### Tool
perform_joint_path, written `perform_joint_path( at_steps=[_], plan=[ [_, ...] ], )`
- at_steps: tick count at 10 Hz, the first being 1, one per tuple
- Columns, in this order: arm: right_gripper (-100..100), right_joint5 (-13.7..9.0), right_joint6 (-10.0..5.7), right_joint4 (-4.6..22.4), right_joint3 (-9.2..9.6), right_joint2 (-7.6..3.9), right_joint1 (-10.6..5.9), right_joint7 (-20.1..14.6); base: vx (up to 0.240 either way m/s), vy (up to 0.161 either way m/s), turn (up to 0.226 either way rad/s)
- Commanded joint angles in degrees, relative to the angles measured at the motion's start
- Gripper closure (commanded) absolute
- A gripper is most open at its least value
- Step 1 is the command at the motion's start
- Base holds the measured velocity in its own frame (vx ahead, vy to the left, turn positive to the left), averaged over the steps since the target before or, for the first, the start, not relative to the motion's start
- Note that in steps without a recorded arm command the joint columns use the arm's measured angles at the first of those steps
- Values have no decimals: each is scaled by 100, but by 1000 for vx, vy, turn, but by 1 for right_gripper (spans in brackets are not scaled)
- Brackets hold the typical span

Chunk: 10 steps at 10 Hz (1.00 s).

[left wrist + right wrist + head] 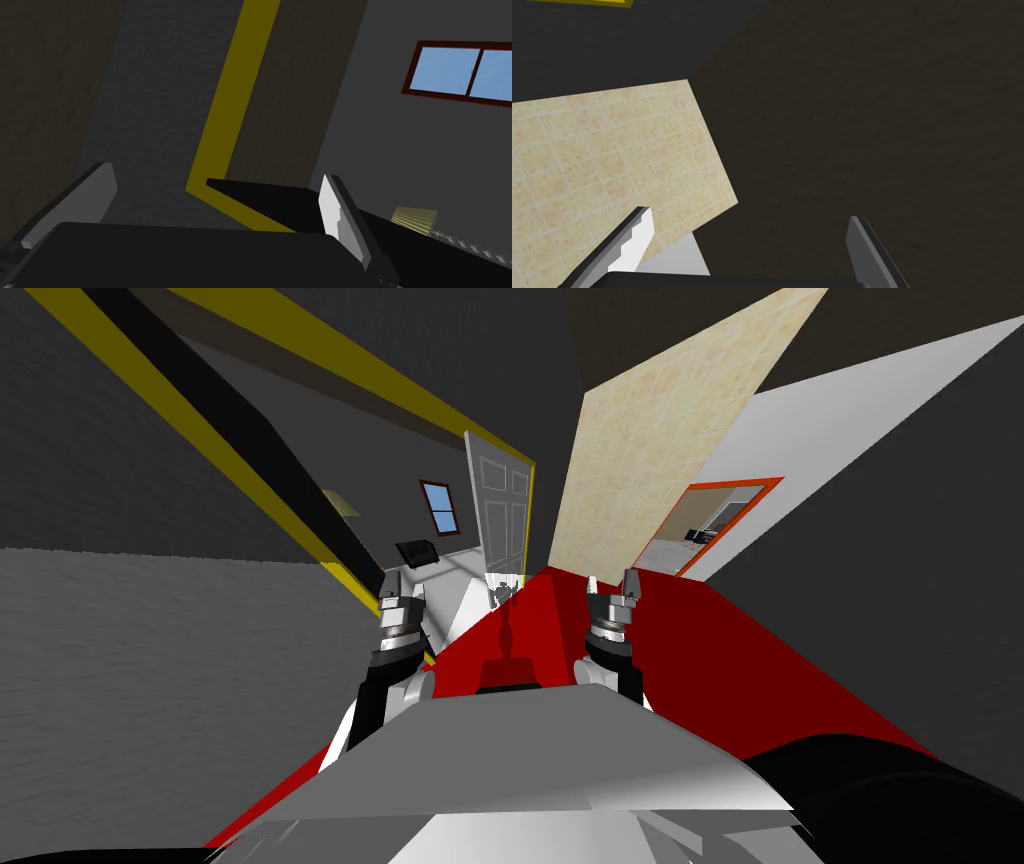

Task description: Push the door open

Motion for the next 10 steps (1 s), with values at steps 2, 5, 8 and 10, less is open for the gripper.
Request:
perform_joint_path(
  at_steps=[2, 5, 8, 10],
  plan=[
    [-100, -18, -31, 294, -9, -107, -107, -25, 77, -13, 146],
    [-100, -39, -68, 644, -20, -213, -234, -56, 110, -17, 118],
    [-100, -60, -106, 1001, -31, -307, -364, -87, 99, -20, 125],
    [-100, -73, -129, 1220, -37, -355, -443, -106, 80, -23, 114]
  ],
)
